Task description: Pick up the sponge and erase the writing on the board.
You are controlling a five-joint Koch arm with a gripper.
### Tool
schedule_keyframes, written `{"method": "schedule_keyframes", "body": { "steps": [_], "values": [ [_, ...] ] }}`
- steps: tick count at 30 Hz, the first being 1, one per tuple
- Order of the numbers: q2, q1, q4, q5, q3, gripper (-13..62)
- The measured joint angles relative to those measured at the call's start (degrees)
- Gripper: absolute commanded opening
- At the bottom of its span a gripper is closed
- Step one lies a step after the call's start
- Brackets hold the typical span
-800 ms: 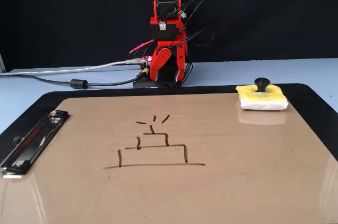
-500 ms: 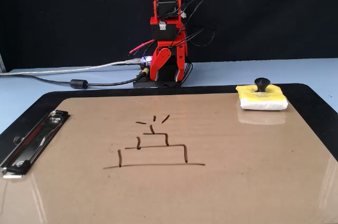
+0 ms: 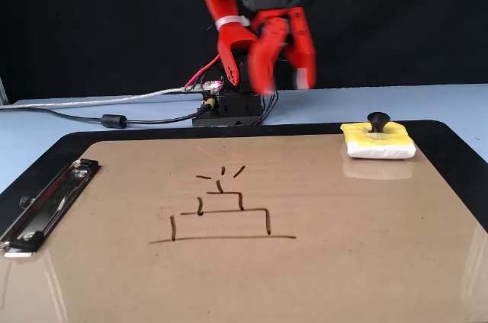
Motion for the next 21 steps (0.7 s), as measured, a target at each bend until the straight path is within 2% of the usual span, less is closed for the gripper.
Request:
{"method": "schedule_keyframes", "body": {
  "steps": [4,10,13,21],
  "values": [
    [0.0,-12.7,-25.0,-8.8,13.6,32.3],
    [-2.2,-21.8,-57.4,-9.4,29.4,32.5],
    [-6.3,-22.9,-64.9,-9.2,29.5,32.5],
    [-11.6,-22.4,-65.7,-2.5,28.5,32.7]
  ]
}}
